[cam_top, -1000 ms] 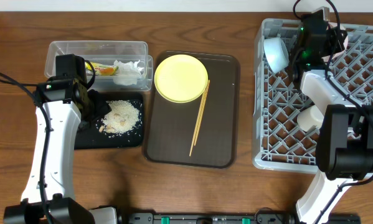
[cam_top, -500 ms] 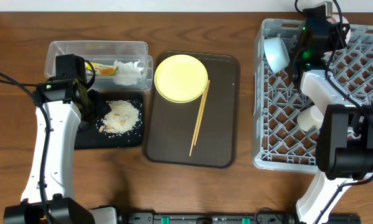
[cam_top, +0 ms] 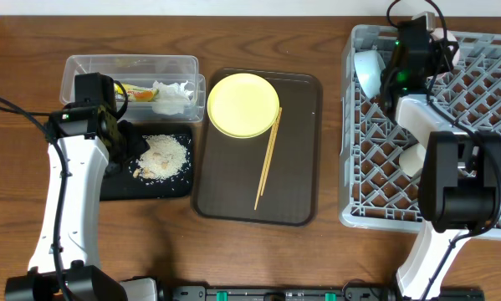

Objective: Sort waste into correct bins and load items into the dishwasher rack
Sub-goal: 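Carry the white bowl with the right gripper and set it in the rack, then move the right gripper to the yellow plate edge and grip it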

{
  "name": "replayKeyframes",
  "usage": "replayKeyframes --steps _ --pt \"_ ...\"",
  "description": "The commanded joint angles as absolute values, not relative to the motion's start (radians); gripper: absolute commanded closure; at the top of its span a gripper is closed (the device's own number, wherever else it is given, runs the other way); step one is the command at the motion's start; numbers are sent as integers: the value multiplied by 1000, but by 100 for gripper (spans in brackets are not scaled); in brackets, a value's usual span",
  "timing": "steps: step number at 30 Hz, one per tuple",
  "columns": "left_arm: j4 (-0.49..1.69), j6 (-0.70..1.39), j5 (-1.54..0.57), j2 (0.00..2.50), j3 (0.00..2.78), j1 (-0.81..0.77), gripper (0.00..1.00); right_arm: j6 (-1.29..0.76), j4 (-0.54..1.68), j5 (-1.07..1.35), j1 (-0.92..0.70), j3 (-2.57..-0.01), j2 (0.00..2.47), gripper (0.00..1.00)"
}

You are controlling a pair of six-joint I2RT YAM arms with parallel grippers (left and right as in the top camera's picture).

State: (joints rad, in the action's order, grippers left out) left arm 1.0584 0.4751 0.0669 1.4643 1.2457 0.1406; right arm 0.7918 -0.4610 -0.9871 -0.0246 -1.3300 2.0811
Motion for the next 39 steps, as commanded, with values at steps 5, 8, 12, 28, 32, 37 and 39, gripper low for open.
replayKeyframes --steps 5,8,12,28,32,37,39 --pt "1062 488 83 1459 1247 144 32 617 -437 -1240 -97 -1335 2111 96" --pt "1062 488 83 1459 1247 144 32 564 -431 -1342 -127 -1335 2111 92" --pt "1061 488 83 1459 1247 144 32 523 -382 -1370 -181 -1335 2111 92" --pt "1062 488 83 1459 1247 144 32 47 162 -1000 -193 -1335 2043 62" --pt "1062 488 83 1459 1247 144 32 38 192 -919 -167 -1335 1968 59" --pt "1062 488 83 1459 1247 144 32 38 266 -785 -153 -1335 1833 56" --pt "1062 488 83 1459 1247 144 32 38 338 -628 -155 -1335 1768 53"
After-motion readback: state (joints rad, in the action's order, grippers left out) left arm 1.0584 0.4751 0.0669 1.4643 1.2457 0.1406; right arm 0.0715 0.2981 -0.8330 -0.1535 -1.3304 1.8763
